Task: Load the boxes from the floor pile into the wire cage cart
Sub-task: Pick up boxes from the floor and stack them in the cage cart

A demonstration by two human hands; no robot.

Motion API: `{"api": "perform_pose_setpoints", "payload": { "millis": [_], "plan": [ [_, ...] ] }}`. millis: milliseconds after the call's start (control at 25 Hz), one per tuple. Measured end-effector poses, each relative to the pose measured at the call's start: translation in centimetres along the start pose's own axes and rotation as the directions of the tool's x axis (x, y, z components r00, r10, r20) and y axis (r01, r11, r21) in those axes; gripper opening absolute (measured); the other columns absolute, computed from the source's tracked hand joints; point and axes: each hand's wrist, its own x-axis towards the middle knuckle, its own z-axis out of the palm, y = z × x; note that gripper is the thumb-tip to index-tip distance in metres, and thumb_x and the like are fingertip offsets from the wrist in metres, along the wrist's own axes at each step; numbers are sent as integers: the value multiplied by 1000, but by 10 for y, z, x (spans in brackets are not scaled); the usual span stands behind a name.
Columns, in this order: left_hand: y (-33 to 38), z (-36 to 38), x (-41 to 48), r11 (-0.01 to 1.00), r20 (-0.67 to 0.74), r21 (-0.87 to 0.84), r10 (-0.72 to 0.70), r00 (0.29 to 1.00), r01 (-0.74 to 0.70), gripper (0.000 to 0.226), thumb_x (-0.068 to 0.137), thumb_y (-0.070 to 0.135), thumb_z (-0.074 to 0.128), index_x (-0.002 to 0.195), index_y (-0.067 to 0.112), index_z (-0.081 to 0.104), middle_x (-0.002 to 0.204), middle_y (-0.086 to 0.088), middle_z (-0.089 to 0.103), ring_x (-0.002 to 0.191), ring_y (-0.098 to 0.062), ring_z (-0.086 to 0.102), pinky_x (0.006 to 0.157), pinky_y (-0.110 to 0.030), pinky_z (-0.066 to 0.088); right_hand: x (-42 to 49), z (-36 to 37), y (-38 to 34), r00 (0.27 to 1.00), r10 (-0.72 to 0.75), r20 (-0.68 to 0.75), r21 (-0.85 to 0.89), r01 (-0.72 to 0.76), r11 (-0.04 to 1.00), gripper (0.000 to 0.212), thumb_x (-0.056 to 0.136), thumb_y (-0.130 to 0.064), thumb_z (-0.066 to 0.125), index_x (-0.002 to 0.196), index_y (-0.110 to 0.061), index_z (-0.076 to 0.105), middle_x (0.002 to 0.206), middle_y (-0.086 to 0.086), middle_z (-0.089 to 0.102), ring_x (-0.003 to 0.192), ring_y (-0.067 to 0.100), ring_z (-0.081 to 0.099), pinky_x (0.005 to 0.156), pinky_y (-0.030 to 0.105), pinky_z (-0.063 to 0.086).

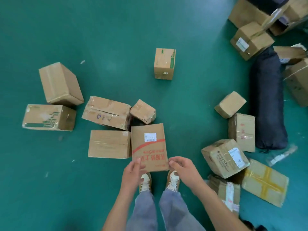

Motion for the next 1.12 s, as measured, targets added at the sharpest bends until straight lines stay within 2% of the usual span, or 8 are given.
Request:
{"api": "perform_pose_setpoints", "payload": {
  "millis": [240, 480, 600, 680, 760, 840, 1040, 1120],
  "plan": [
    [-82, -6, 140, 956, 63, 275, -119, 991, 97, 28, 105, 43, 45, 106, 22, 63, 106, 2, 70, 93, -14, 69, 89, -40, 56, 139, 33, 86, 983, 181, 31, -169, -174, 970, 20, 102, -19, 52, 110, -13, 70, 104, -6, 73, 95, 12, 71, 63, 10, 45],
    [-162, 3, 278, 873, 84, 465, -205, 975, 143, 26, 106, 40, 43, 90, 30, 60, 97, 2, 69, 96, -22, 68, 95, -43, 55, 270, 48, 184, 946, 320, 43, -432, -271, 860, 29, 95, -24, 52, 99, -2, 72, 102, 11, 75, 97, 32, 71, 78, 41, 58],
    [-207, 11, 339, 804, 64, 578, -217, 974, 141, 29, 104, 42, 44, 110, 19, 61, 111, -6, 69, 105, -29, 65, 86, -40, 53, 319, 59, 225, 930, 356, 92, -564, -245, 788, 31, 99, -26, 48, 104, -6, 71, 103, 6, 75, 96, 29, 71, 77, 38, 58],
    [-226, 15, 370, 752, 14, 644, -194, 981, 139, 29, 104, 39, 45, 117, 14, 54, 112, -5, 64, 104, -30, 63, 76, -35, 46, 343, 64, 244, 932, 351, 84, -609, -231, 759, 28, 100, -26, 47, 99, -10, 70, 96, -2, 71, 85, 20, 69, 63, 26, 55],
    [-245, 19, 400, 737, -68, 652, -176, 982, 177, 38, 103, 37, 47, 126, 8, 50, 120, -10, 61, 104, -32, 61, 75, -35, 47, 366, 71, 266, 940, 341, 22, -603, -260, 754, 23, 102, -27, 47, 93, -11, 61, 85, -6, 61, 73, 15, 59, 53, 21, 43],
    [-259, 21, 418, 738, -129, 630, -209, 969, 243, 48, 102, 37, 49, 136, 3, 44, 129, -17, 56, 110, -36, 59, 78, -38, 48, 381, 78, 283, 938, 344, -44, -586, -303, 752, 17, 103, -27, 47, 106, -11, 52, 95, -6, 54, 82, 15, 54, 55, 20, 38],
    [-276, 28, 437, 773, -129, 547, -302, 945, 322, 44, 103, 34, 50, 137, 7, 43, 133, -14, 59, 116, -35, 58, 89, -41, 47, 399, 89, 312, 921, 388, -22, -506, -345, 791, 29, 98, -25, 46, 122, -13, 58, 118, 1, 67, 100, 21, 64, 82, 34, 56],
    [-278, 27, 439, 811, -144, 482, -300, 943, 332, 41, 102, 36, 51, 133, 10, 47, 129, -12, 61, 106, -30, 58, 87, -42, 48, 400, 91, 315, 917, 396, -57, -447, -378, 811, 28, 98, -26, 47, 121, -13, 57, 116, 2, 67, 100, 22, 65, 82, 35, 58]
  ]
}}
